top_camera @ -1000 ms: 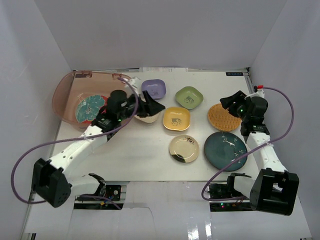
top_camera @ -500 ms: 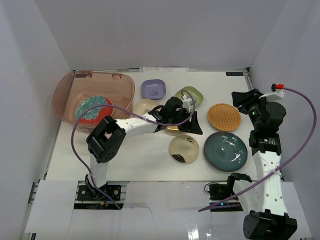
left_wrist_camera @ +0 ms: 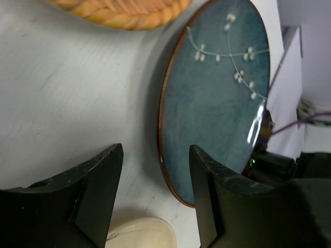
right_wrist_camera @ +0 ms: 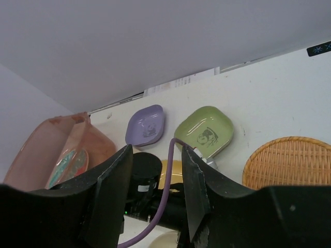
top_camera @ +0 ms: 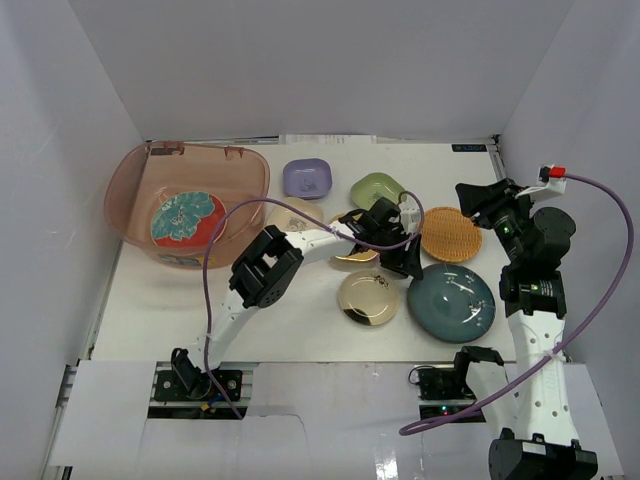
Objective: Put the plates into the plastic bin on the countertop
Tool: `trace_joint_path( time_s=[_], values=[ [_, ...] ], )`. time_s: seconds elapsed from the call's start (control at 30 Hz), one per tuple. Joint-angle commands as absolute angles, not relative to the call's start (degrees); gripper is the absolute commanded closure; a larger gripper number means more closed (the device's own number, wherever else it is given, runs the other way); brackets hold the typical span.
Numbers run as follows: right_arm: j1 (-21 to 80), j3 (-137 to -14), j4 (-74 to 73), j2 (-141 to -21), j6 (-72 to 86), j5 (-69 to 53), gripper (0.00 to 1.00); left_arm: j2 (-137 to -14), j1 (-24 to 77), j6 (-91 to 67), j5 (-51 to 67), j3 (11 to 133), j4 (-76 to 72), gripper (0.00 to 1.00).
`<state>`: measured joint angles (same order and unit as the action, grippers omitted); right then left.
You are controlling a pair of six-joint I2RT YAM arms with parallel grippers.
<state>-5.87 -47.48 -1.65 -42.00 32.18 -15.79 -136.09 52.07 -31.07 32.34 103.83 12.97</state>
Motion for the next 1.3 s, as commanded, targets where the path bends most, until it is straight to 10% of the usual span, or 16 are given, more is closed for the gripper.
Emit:
trace_joint_path(
  time_s=[0.0,0.53,0.7,1.27],
  values=[
    [-5.1,-48.4,1.0,-42.0,31.0,-18.1,0.51,-138.2,52.9,-29.0,35.1,109.9,17.8,0.34],
    [-4.7,-45.0,2.0,-43.1,31.4,-18.5,0.5,-143.4,55.8,-26.4,36.3,111.6,21.8,0.6],
    [-4.7,-44.6,2.2,-43.7,31.6,-18.5,0.5,-142.2,56.2,-26.6,35.3,110.1,21.7,1.0],
    [-4.7,-65.1,-2.7,-43.9,33.6,-22.3,0.31,-115.3,47.3,-41.3,44.6,96.4,-1.6,1.0]
  ],
)
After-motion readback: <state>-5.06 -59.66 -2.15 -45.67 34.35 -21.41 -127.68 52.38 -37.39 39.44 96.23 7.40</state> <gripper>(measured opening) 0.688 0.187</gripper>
